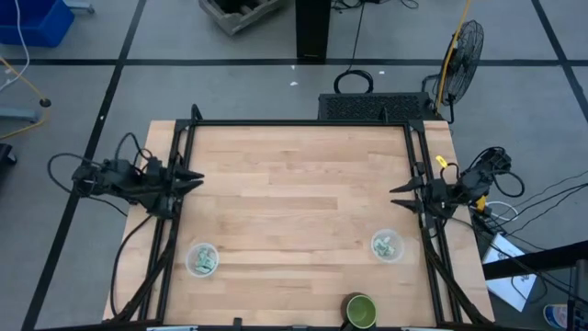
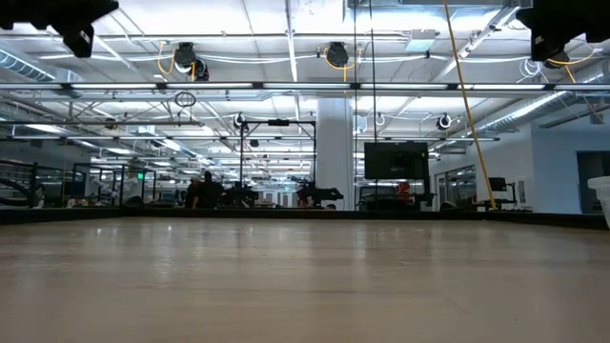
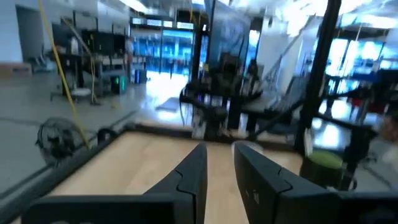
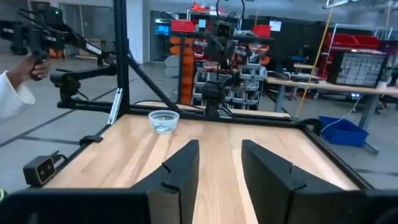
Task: Pick and place Stevia / Truvia into bins
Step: Return to Home Position
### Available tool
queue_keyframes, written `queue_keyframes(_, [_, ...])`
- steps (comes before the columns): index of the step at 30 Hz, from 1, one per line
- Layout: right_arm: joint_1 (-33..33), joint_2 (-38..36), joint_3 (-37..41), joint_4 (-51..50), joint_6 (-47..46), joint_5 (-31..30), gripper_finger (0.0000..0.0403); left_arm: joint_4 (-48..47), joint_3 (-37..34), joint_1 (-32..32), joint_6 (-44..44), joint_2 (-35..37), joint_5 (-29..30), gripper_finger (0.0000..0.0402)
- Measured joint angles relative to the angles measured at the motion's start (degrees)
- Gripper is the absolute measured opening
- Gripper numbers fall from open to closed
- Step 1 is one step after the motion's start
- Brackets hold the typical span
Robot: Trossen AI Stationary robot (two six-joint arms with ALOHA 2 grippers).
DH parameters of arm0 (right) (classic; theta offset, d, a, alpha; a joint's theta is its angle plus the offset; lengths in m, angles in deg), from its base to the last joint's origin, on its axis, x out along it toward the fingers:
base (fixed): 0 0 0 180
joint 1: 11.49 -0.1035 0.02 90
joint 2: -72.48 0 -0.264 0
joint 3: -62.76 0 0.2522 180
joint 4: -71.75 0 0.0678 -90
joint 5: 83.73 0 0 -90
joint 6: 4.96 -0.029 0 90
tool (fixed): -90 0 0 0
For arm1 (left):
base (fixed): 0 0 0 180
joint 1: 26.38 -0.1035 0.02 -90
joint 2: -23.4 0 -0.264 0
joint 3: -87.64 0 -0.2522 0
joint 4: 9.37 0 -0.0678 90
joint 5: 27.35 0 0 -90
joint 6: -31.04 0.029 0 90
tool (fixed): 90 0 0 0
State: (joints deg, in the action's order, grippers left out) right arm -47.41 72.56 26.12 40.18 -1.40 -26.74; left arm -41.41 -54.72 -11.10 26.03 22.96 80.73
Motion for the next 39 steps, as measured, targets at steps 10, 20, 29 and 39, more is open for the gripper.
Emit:
queue_keyframes(10, [0.00, 0.04, 1.16, 6.69, 8.12, 0.00, 0.0116, 9.01, -10.88, -3.19, -4.05, -0.12, -3.33, 0.0085])
queue_keyframes(20, [0.00, 0.04, 1.16, 6.18, 10.55, -0.19, 0.0116, 19.25, -21.01, -5.41, -9.29, -0.12, -3.65, 0.0085])
queue_keyframes(29, [0.00, 0.04, 2.97, 5.71, 3.85, 0.23, 0.0116, 20.37, -22.41, -6.12, -10.40, -0.12, -6.07, 0.0085])
queue_keyframes(39, [-0.02, 0.06, 11.33, 11.44, -1.34, 8.91, 0.0116, 18.45, -22.32, -6.12, -6.69, -1.16, -6.07, 0.0085])
